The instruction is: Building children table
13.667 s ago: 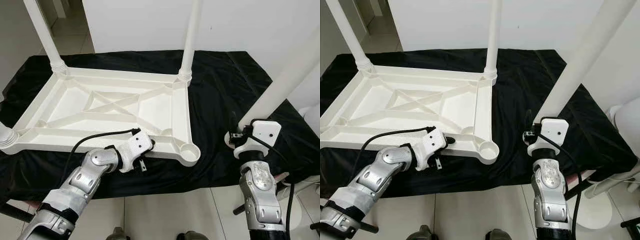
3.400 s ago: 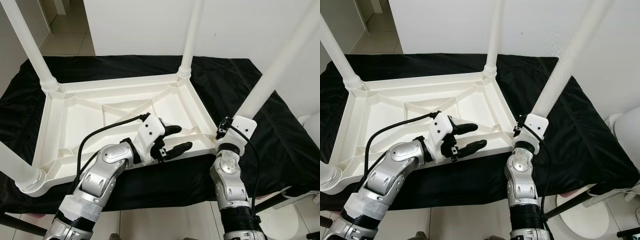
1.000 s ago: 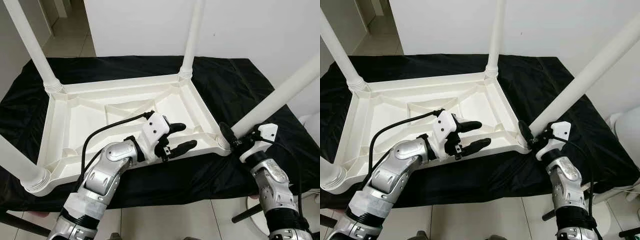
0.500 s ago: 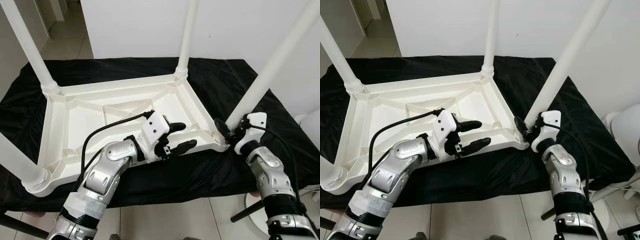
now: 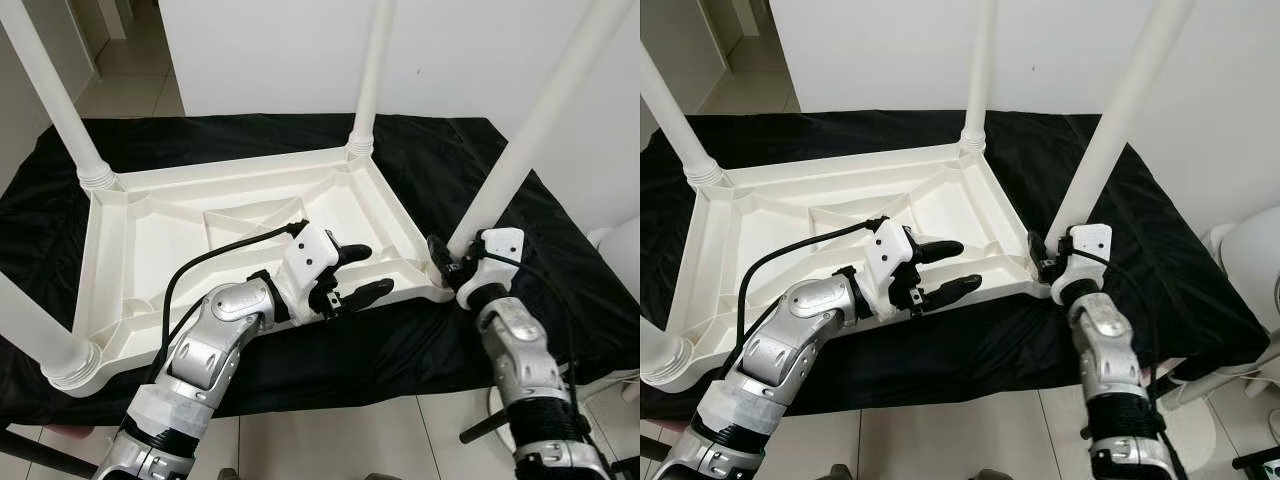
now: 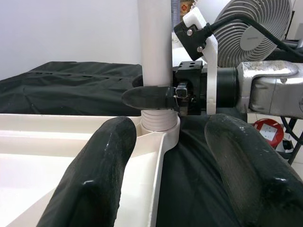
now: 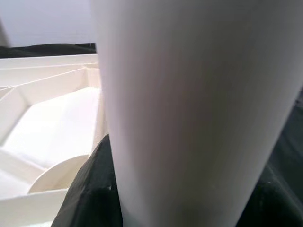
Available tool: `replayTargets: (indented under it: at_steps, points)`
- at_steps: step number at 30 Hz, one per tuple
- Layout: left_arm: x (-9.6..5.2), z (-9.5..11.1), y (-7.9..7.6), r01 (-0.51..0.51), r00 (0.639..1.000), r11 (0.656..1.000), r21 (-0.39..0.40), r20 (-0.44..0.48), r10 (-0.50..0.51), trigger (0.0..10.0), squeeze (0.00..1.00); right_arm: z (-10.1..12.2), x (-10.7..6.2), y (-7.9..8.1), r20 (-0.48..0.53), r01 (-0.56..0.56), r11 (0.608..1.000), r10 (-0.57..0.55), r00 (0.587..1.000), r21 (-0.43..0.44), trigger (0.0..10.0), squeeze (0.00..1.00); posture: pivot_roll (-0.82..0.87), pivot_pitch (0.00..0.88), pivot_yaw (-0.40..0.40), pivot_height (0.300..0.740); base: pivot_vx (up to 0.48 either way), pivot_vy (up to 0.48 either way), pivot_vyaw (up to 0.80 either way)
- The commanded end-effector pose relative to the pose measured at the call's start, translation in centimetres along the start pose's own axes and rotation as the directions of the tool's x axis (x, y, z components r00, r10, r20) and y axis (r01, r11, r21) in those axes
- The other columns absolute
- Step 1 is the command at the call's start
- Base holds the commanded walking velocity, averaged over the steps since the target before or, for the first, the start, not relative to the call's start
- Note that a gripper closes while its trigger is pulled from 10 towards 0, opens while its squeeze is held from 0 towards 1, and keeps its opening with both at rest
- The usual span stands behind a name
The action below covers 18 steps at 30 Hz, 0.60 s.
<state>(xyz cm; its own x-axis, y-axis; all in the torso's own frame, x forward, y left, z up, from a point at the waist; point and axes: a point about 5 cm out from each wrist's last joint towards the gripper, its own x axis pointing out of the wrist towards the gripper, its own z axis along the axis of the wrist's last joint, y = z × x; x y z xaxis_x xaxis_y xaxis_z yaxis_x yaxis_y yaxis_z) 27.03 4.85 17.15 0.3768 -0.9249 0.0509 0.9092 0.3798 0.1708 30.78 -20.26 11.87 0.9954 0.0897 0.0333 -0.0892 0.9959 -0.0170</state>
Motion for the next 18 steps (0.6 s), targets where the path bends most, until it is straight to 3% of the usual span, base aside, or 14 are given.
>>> replayTargets:
  at_steps: [1,4,6,10,12,16,18]
  points:
    - [-0.1,0.1,0.1,-0.038,0.999,0.999,0.008,-0.002,0.038,10.0,0.0,-2.7,-0.8,-0.2,-0.127,0.13,0.991,-0.125,0.984,0.034,10.0,0.0,0.0,0.002,-0.008,0.74,0.0,0.0,0.0]
    - [-0.1,0.1,0.1,-0.036,0.999,0.999,0.007,-0.002,0.036,10.0,0.0,-2.8,-0.8,-0.2,-0.135,0.192,0.98,-0.183,0.974,0.055,10.0,0.0,0.0,0.002,-0.008,0.74,0.0,0.0,0.0]
    - [0.0,0.0,0.0,-0.032,0.999,0.999,0.005,-0.001,0.032,10.0,0.0,-2.5,-0.5,0.0,-0.138,0.295,0.953,-0.285,0.949,0.066,10.0,0.0,0.0,0.0,-0.008,0.74,0.0,0.0,0.0]
    - [0.0,0.0,-0.1,-0.027,1.0,1.0,0.005,0.0,0.027,10.0,0.0,-1.8,0.0,0.4,-0.114,0.364,0.93,-0.356,0.927,0.057,10.0,0.0,0.0,0.0,-0.012,0.74,0.0,0.0,0.0]
    - [0.1,0.0,-0.1,-0.025,1.0,1.0,0.005,0.001,0.025,10.0,0.0,-1.3,0.3,1.2,-0.101,0.438,0.897,-0.43,0.897,0.062,10.0,0.0,0.0,0.0,-0.015,0.74,0.0,0.0,0.0]
    - [0.1,0.0,-0.1,-0.025,1.0,1.0,0.005,0.002,0.025,10.0,0.0,-1.1,0.5,1.8,-0.099,0.48,0.874,-0.473,0.876,0.072,10.0,0.0,0.01,0.0,-0.02,0.74,0.0,0.0,0.0]
    - [0.1,0.0,-0.2,-0.026,1.0,1.0,0.006,0.004,0.026,10.0,0.0,-1.0,0.5,2.8,-0.102,0.524,0.843,-0.515,0.851,0.117,10.0,0.0,0.01,0.0,-0.028,0.74,0.0,0.0,0.0]
